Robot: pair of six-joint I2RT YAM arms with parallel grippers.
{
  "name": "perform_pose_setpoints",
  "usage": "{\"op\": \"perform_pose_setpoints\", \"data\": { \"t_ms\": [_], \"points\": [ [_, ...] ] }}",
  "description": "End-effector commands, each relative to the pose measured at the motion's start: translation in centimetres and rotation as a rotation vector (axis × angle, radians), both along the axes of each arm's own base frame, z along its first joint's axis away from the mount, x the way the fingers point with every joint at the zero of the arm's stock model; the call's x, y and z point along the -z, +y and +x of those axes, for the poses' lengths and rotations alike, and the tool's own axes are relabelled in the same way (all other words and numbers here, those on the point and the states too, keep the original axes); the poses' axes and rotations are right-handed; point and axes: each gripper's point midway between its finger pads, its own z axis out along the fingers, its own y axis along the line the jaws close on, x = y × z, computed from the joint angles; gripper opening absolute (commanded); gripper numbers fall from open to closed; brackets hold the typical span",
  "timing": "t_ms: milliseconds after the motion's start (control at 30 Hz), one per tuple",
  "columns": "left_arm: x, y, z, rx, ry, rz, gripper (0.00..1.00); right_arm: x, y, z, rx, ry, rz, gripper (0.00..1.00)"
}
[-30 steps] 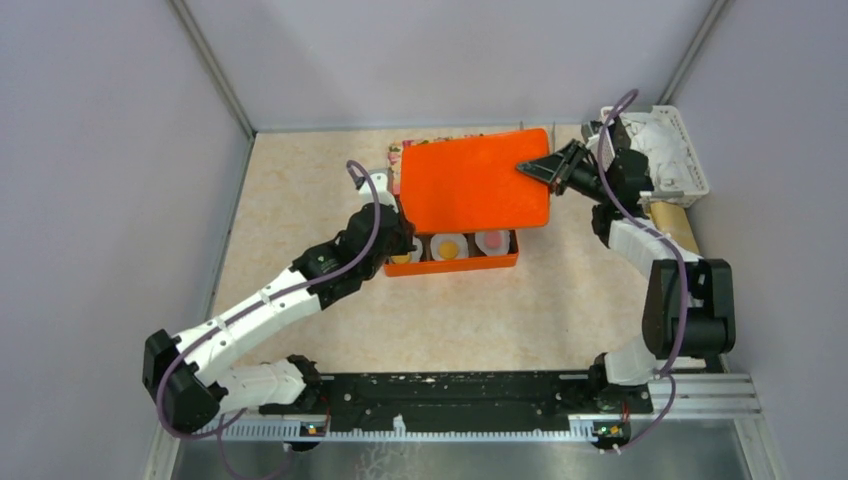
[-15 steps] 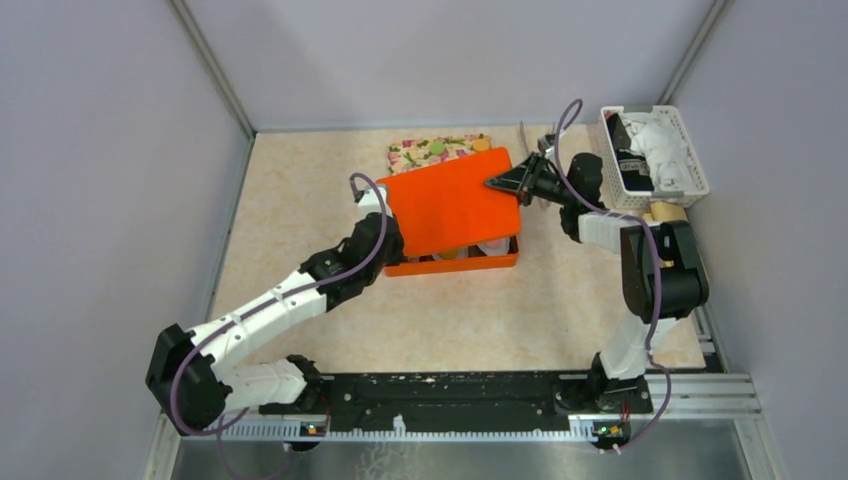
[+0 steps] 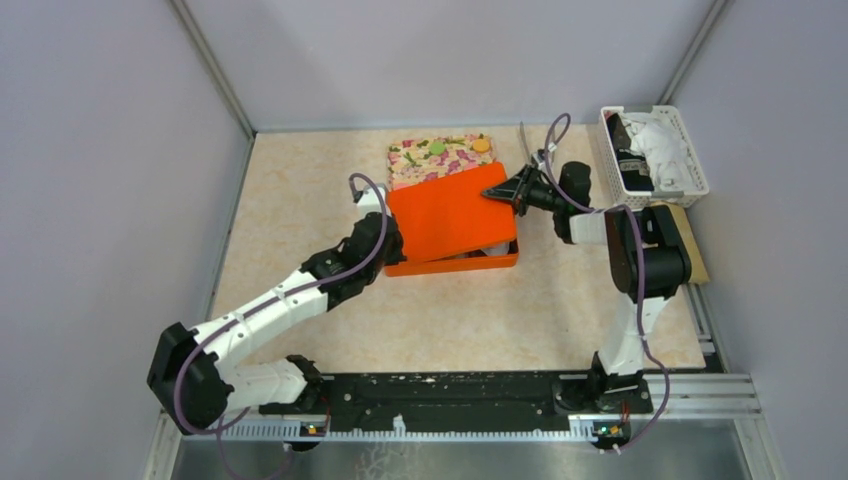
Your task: Pack the cookies
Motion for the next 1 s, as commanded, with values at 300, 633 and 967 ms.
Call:
{"op": "perform_pose_setpoints", "data": {
  "t_ms": [300,633,967],
  "points": [
    [1.3,-0.9,1.1,0.022,0.006,0.007,0.0,-0.1,-0.5,1.3,0.004,-0.089,-0.009,0.0],
    [2.7,-2.1,1.3,0.057,0.041,0.004,0.0,2.6,-3.5,1.9,0.056,-0.075,-0.068,0.0],
    [5.2,-2.7,1.3,0.074,0.081,0.013,0.0,4.5,-4.4,1.8,0.076,-0.043,-0.123,0.0]
  ]
}}
